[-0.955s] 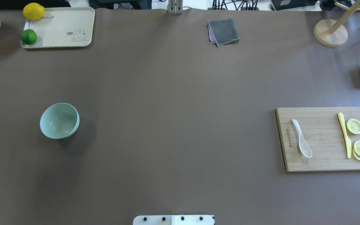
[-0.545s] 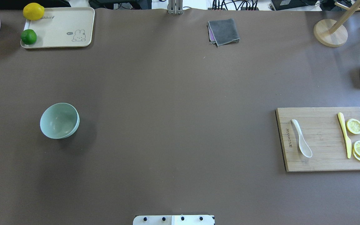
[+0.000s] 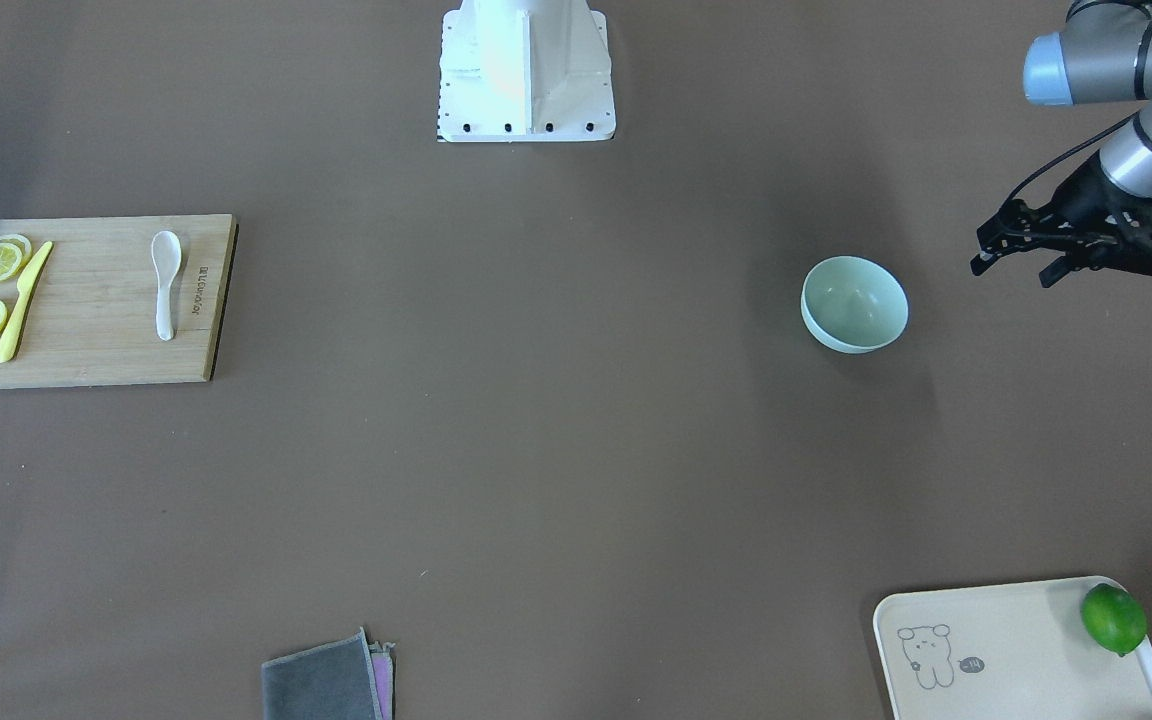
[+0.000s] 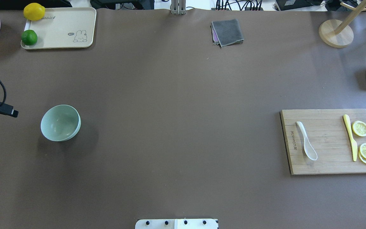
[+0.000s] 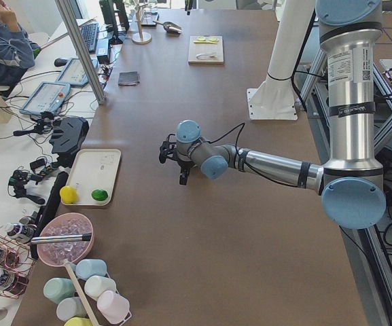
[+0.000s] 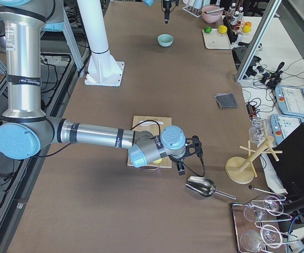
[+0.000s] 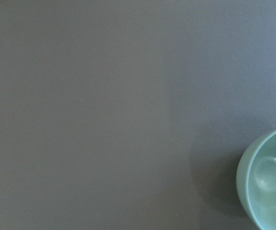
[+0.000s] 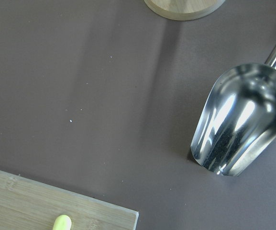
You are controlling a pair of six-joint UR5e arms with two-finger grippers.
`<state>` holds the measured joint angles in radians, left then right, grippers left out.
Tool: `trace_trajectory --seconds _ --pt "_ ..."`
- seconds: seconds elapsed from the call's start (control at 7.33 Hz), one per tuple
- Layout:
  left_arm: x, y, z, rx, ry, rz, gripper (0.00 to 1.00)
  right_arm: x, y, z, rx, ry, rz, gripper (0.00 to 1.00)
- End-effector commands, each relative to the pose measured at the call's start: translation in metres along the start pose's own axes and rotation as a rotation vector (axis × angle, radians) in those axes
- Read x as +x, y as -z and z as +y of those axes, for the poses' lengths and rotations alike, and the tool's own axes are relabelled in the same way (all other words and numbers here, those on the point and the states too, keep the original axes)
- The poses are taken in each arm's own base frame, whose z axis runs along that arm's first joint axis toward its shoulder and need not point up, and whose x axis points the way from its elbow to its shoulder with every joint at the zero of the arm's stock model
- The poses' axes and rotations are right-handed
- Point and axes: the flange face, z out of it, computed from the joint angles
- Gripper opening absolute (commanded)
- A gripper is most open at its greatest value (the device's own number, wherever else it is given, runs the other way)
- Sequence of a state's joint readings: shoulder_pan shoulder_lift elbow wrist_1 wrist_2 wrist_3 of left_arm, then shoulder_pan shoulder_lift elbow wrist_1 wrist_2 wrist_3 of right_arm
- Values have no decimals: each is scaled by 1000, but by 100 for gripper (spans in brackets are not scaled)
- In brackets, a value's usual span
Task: Place spoon in bowl
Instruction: 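Reach the left gripper to the pale green bowl rim and grasp it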
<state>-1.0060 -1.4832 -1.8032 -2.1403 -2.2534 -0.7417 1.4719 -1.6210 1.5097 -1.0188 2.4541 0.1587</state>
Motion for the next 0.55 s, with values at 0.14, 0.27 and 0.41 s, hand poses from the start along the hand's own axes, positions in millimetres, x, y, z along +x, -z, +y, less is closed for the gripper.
trace_trajectory --seconds 0.14,0.27,0.41 --pt "47 -48 -18 -14 3 3 97 -5 -5 2 -8 6 -17 100" --pt "51 -56 -16 -25 -5 0 94 -6 -5 2 -10 7 -19 100" --pt "57 -67 -14 -42 -15 1 90 -7 -6 2 -12 9 -18 100"
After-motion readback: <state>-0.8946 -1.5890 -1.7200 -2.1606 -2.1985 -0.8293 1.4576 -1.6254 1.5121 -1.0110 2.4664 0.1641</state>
